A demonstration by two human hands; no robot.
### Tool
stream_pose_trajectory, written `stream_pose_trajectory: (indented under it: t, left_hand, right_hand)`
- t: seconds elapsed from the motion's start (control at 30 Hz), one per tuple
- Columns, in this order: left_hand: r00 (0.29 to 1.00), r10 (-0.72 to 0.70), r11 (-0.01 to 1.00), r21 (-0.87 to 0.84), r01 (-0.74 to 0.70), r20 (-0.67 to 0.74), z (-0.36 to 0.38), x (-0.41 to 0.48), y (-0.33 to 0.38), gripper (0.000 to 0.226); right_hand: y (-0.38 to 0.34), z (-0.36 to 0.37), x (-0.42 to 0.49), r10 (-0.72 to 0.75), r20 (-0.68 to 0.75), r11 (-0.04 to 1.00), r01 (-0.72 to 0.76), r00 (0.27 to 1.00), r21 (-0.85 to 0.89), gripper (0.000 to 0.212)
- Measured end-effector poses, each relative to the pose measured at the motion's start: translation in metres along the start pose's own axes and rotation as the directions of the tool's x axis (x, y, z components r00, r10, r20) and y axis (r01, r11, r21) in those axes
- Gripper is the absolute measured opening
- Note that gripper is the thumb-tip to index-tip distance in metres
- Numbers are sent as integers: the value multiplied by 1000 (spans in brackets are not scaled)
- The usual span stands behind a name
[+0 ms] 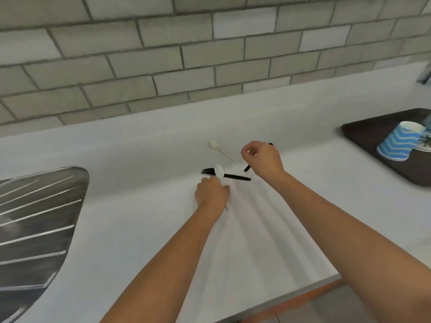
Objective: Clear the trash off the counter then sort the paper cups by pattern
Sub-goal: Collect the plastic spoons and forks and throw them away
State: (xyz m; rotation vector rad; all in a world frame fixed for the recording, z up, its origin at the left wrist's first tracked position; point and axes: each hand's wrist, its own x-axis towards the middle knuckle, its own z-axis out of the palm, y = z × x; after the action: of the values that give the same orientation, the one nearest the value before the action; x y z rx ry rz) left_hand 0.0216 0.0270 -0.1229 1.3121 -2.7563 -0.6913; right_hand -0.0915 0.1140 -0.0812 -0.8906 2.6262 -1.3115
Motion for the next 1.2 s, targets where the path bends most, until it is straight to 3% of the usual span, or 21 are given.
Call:
stream_pose_trajectory:
  t: [0.1,0.23,0.37,0.5,0.57,0.63,0.73,0.8,0.93,1.07,1.17,1.2]
  left_hand:
    - [999,-33,998,-46,31,-41,1,3,-8,27]
    - [987,-115,960,-266,82,-112,-7,0,-18,19]
    - [979,-175,920,-373,124,-105,-14,11,-6,18]
    - [984,-175,913,-380,151,-31,-8,26,12,26]
    - [984,-175,931,-327,160,-18,-3,33,20,43]
    - [982,-187,953,-247,174,-30,1,41,27,55]
    - [980,-197,977,-87,193,-33,2,56,35,64]
    - [982,-188,982,-28,187,-20,0,65,39,65]
    - [981,-193,980,-53,194,21,-6,77,42,43]
    - [978,-199,974,-121,191,-59,-9,79,29,31]
    - [983,-176,978,-121,169,-54,-13,73,19,25]
    - [986,-160,982,-107,155,-43,-14,69,14,22]
  right_hand:
    - [8,14,34,-8,117,990,25,993,-140,21]
    - [9,39,70,-44,222,923,125,974,-364,30]
    - [6,62,90,40,395,828,191,918,-527,37]
    - [10,74,102,126,487,756,234,864,-611,18]
    - [12,69,103,160,477,767,195,864,-611,11]
    - [20,54,99,156,403,835,97,902,-542,24]
    - [38,22,83,140,140,934,-84,980,-348,32]
    - [51,5,74,203,43,931,-179,978,-319,28]
    - [55,1,69,334,160,855,-227,929,-467,39]
    - [53,11,79,420,251,824,-250,872,-508,39]
    - [54,13,79,370,273,841,-196,888,-504,20]
    - [55,14,76,345,257,851,-185,903,-491,23]
